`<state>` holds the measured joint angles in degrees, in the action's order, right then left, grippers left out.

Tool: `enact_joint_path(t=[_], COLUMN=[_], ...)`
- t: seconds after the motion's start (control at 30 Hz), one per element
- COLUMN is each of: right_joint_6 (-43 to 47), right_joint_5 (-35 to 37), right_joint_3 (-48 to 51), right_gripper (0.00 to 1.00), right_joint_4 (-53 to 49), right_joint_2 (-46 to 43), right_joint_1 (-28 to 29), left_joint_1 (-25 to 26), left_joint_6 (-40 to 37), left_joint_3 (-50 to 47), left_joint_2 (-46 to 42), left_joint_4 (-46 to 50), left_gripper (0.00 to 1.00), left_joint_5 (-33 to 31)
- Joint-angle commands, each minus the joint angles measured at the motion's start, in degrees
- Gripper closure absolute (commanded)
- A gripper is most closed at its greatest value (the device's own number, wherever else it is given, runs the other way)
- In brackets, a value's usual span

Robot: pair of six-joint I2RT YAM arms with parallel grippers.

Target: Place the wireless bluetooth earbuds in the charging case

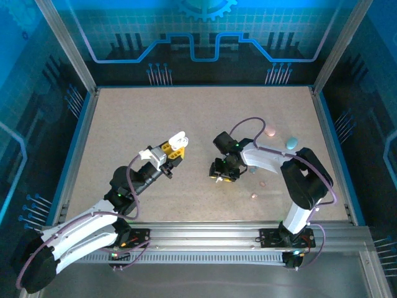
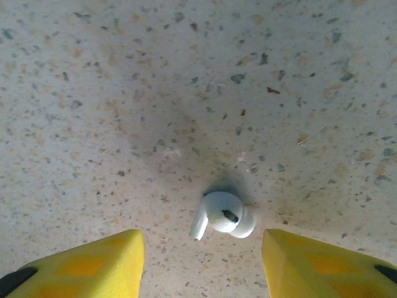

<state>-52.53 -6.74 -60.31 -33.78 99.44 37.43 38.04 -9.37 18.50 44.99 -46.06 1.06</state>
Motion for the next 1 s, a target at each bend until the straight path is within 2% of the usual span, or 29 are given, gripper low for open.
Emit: enact_joint_path(t=[0.0,0.13,0.4,0.97], right_joint_6=[-1.6,-1.6,0.5,4.6], right_joint_5=[1.7,1.5,2.5,6.0], right_joint_3=[-0.6,-1.2,-2.8,-7.7], right_gripper=[0.47,0.48,0.58,0.61], right_joint_4=[-0.7,-0.8,-1.4,-7.3], right_joint_2=[1.5,2.6,3.7,7.8], right_joint_1=[0.1,0.3,0.5,1.5], left_joint_1=[0.1,0.1,0.1,0.1], left_joint_6=[0.1,0.0,0.1,0.3], left_joint_3=[-0.5,-0.5,-0.2,0.0], left_joint_2=[-0.6,-0.7,-0.6,-0.1], left_joint_4=[-3.1,-3.0,-2.8,-2.8], left_gripper=[0.81,0.81,0.81,0.81], left_joint_5=[-1.1,-1.1,-1.0,-1.0])
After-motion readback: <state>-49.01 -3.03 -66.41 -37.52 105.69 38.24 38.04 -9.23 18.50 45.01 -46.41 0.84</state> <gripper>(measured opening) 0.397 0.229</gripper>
